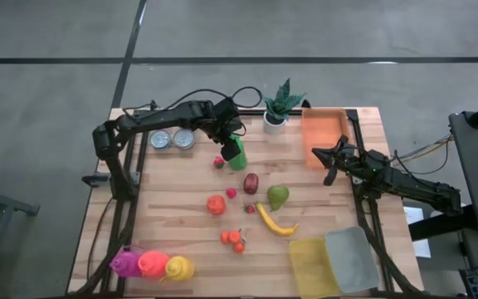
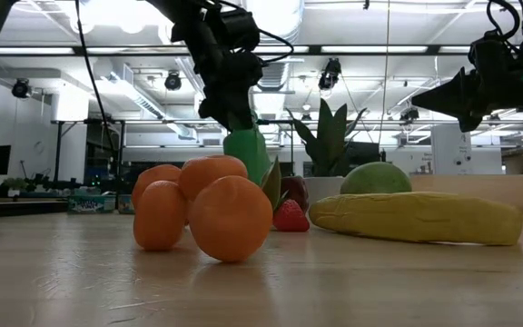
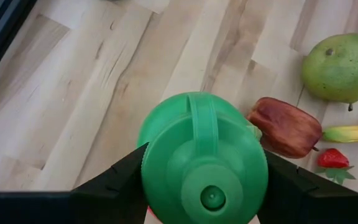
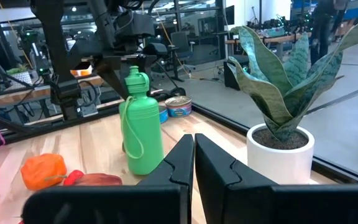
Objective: Pick & Place Food Item
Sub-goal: Put the green water bottle into the orange bin
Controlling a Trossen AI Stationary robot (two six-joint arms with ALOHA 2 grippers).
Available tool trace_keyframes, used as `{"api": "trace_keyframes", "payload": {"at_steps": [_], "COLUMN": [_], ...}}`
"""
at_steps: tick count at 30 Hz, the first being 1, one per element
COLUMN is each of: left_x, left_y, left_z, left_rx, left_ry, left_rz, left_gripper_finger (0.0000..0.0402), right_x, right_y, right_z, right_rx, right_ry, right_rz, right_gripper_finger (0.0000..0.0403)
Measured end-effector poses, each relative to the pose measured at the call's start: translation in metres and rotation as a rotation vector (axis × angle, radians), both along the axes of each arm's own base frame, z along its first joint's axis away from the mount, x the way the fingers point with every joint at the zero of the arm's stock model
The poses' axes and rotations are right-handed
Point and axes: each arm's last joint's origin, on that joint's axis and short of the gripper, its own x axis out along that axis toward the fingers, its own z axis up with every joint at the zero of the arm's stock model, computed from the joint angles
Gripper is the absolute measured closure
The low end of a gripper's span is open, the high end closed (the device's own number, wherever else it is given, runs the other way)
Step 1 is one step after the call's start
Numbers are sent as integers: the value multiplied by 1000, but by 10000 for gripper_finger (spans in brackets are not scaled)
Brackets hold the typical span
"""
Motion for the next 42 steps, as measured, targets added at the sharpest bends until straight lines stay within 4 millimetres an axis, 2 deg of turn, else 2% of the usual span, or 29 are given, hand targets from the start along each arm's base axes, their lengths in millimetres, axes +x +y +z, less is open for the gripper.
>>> {"api": "trace_keyframes", "payload": {"at_steps": [6,18,25,30,34,38,42], "left_x": [0,2,4,4,-4,-22,-49], "left_y": [0,0,0,1,0,0,-3], "left_z": [0,2,11,27,49,76,99], "left_rx": [-4,-19,-18,8,45,86,187], "left_ry": [-2,-31,-58,-101,-167,-280,-509], "left_rz": [2,-10,-17,-32,-33,-19,-16], "left_gripper_finger": [175,106,97,97,97,97,97], "right_x": [0,0,0,0,0,0,0], "right_y": [0,0,0,0,0,0,0], "right_z": [0,0,0,0,0,0,0], "right_rx": [0,0,0,0,0,0,0], "right_ry": [0,0,0,0,0,0,0], "right_rz": [0,0,0,0,0,0,0], "right_gripper_finger": [390,390,390,390,390,390,390]}}
